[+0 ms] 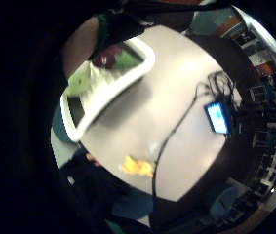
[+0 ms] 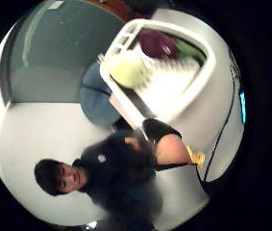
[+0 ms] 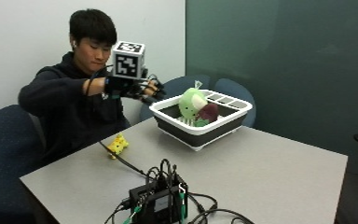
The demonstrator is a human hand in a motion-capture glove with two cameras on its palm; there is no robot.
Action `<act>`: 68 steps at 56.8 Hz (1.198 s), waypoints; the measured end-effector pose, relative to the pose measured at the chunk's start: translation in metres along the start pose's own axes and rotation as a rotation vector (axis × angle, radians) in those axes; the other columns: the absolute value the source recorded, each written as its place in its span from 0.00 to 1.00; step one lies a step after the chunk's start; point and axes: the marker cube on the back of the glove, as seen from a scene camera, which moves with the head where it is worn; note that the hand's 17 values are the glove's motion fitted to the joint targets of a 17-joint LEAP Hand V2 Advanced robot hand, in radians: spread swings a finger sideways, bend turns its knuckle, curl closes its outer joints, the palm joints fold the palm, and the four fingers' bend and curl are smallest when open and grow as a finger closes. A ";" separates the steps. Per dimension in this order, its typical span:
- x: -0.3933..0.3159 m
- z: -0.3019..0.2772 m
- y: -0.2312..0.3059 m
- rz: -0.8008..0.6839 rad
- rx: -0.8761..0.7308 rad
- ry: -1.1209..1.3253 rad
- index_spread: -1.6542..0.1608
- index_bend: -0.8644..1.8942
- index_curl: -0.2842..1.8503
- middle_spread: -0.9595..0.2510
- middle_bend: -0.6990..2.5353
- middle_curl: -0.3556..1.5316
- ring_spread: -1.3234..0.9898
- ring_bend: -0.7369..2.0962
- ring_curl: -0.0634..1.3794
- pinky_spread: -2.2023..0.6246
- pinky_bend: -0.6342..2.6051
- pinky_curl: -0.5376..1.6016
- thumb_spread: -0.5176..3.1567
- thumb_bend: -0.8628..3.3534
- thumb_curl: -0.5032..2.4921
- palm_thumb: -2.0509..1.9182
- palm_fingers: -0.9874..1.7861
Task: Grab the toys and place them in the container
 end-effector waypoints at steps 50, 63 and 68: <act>0.011 0.120 0.048 -0.070 0.012 0.217 0.79 0.67 0.46 0.62 0.39 0.45 0.49 0.32 0.12 0.77 0.29 0.39 0.47 0.23 0.37 0.70 0.47; -0.077 0.031 -0.014 -0.183 0.254 0.078 0.81 0.67 0.49 0.58 0.39 0.46 0.46 0.33 0.13 0.77 0.30 0.40 0.45 0.22 0.39 0.70 0.47; -0.101 0.032 -0.043 -0.160 0.256 0.117 0.82 0.66 0.49 0.57 0.39 0.46 0.45 0.34 0.14 0.77 0.30 0.40 0.45 0.22 0.39 0.70 0.47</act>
